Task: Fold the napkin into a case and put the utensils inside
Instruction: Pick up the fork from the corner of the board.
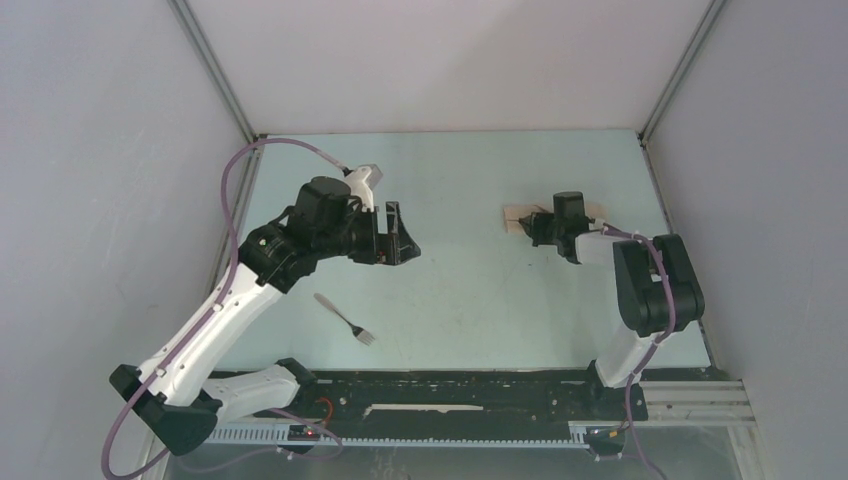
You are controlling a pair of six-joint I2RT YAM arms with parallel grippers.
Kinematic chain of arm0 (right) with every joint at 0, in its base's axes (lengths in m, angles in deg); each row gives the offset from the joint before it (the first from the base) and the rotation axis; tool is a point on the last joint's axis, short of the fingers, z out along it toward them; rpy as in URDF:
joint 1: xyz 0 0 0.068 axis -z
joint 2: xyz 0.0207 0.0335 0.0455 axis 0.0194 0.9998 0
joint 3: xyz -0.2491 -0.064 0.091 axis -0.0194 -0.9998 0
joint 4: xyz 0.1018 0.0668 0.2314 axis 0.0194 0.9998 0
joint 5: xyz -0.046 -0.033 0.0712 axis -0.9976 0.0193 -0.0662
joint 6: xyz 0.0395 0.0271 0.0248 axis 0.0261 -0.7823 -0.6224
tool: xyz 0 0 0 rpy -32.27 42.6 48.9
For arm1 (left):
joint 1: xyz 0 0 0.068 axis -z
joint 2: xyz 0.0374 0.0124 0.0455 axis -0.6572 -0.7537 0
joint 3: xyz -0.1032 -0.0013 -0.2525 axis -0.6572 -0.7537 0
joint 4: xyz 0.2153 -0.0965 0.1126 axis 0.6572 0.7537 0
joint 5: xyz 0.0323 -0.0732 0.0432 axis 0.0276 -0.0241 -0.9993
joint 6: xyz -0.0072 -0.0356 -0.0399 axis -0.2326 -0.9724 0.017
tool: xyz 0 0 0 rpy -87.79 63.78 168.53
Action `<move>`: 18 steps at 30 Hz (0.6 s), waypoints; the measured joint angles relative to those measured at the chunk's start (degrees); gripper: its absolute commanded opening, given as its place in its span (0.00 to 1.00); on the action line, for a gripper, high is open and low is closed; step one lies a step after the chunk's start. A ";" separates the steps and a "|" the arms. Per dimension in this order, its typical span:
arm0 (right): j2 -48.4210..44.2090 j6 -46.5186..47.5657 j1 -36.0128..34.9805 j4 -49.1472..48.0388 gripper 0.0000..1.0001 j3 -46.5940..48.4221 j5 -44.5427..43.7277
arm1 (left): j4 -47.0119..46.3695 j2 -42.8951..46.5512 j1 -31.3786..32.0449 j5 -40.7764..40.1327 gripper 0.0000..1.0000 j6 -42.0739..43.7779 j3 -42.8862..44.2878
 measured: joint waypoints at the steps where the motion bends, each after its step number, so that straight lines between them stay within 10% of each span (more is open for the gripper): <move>1: -0.09 0.33 0.24 -0.02 0.00 -0.20 0.00 | -0.09 -0.07 0.00 0.09 0.86 0.00 -0.11; 18: -0.59 3.58 3.48 -0.55 0.04 -0.70 0.85 | -0.87 -0.83 0.00 0.70 0.86 -0.02 -0.42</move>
